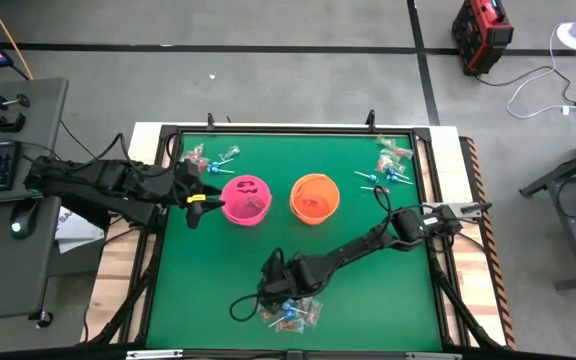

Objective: Sort candy by brand, put in halloween buckets
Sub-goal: Put the blue gummy into the orange bucket

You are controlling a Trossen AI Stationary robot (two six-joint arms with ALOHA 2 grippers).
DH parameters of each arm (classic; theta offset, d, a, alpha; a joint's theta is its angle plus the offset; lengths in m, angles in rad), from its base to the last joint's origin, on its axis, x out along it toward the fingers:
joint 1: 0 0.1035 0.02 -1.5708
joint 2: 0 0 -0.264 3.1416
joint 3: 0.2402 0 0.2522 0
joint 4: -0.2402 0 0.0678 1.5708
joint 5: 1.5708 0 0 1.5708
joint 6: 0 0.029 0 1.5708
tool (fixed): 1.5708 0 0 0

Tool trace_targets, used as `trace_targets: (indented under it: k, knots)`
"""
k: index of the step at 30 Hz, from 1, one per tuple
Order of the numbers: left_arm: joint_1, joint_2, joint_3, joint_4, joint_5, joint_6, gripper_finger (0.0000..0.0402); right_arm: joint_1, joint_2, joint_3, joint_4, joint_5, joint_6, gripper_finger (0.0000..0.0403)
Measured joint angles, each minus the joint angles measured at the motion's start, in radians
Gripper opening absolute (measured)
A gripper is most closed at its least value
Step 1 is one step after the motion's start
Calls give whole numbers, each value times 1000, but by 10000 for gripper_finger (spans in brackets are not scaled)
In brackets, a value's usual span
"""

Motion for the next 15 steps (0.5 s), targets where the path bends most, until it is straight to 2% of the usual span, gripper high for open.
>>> trace_targets:
  k: [5, 9, 12, 15]
  knots:
    - [0, 0, 0, 0, 0, 0, 188, -9, 0, -64, 68, -6, 0, 166]
    - [0, -1, 0, 0, 0, 0, 188, -9, -5, -84, 80, -1, -9, 80]
    - [0, -11, 0, 3, 0, 0, 188, 0, -30, -73, 30, 23, -82, 17]
    - [2, -23, 1, 4, -11, 0, 188, 3, -97, -58, -45, 44, -134, 16]
